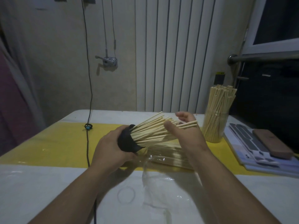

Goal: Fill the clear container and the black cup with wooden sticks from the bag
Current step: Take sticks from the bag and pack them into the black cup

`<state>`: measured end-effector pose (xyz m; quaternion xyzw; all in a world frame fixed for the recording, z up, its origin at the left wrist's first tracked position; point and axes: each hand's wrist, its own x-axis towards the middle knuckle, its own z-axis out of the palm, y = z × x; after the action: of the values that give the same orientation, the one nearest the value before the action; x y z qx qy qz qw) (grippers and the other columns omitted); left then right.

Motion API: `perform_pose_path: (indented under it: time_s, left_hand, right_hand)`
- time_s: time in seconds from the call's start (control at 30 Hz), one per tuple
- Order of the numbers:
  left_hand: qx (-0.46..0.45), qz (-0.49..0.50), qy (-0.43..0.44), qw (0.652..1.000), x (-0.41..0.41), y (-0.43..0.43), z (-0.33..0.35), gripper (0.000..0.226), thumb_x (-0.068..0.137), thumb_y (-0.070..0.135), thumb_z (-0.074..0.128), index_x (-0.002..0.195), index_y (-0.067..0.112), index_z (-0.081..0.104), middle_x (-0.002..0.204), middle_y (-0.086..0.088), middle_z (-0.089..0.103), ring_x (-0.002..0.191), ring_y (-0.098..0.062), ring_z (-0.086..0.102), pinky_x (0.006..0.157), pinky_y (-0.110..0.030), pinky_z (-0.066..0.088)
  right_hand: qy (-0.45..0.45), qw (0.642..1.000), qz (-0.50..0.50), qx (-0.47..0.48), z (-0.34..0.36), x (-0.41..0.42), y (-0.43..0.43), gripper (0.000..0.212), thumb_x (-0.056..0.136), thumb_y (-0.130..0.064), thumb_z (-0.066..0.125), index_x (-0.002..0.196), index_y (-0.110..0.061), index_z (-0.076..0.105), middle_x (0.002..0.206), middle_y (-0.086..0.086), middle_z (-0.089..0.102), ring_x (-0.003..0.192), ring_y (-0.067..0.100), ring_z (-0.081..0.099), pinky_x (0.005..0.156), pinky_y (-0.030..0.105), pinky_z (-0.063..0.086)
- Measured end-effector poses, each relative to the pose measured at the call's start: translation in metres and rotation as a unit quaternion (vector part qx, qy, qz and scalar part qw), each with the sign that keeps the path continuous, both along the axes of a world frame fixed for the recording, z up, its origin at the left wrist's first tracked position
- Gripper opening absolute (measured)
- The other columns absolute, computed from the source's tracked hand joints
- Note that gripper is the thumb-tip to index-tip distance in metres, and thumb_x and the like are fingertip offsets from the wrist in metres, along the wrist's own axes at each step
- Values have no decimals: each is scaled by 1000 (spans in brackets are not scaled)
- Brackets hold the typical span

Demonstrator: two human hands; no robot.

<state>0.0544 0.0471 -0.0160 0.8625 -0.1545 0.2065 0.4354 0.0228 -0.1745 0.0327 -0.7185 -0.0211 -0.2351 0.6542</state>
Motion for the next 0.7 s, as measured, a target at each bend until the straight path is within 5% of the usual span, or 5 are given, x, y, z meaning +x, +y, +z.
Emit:
perform_pose_path:
  time_s: [0.13,0.23,0.43,0.57,0.7]
  left_hand:
    - [-2,-2,1,1000,0,0,0,86,48,22,90,118,56,53,103,29,64,96,4,59,71,-17,44]
    - [-7,-1,6,1000,1,0,-1,84,44,28,87,118,53,55,103,27,65,96,2,59,71,-19,45]
    - [-33,0,15,999,1,2,-2,83,50,22,88,121,48,57,104,24,67,95,0,62,70,-23,47]
    - [-31,-3,19,999,0,2,-1,82,51,19,89,120,49,57,104,25,67,95,-1,62,70,-22,47]
    - [-40,-6,29,999,-1,3,0,81,53,16,90,120,48,58,104,24,67,96,-1,62,71,-22,48]
  right_hand:
    - [-51,990,-52,118,7,-9,1,22,99,-33,50,103,-15,63,104,-5,63,106,13,58,84,29,44]
    - [-62,997,-46,8,2,-9,8,29,103,-19,42,94,-22,69,104,-11,64,100,-1,57,80,10,41]
    - [-73,994,-32,-70,0,-6,7,31,103,-32,37,113,-28,66,130,-14,53,119,-13,42,85,-6,28]
    - [-61,988,-1,-141,-7,-7,11,42,97,-43,39,131,-29,59,136,-15,54,120,-14,43,92,-3,29]
    - [-57,993,35,-95,-4,-9,8,50,90,-49,36,135,-35,54,134,-17,56,123,-7,48,97,10,38]
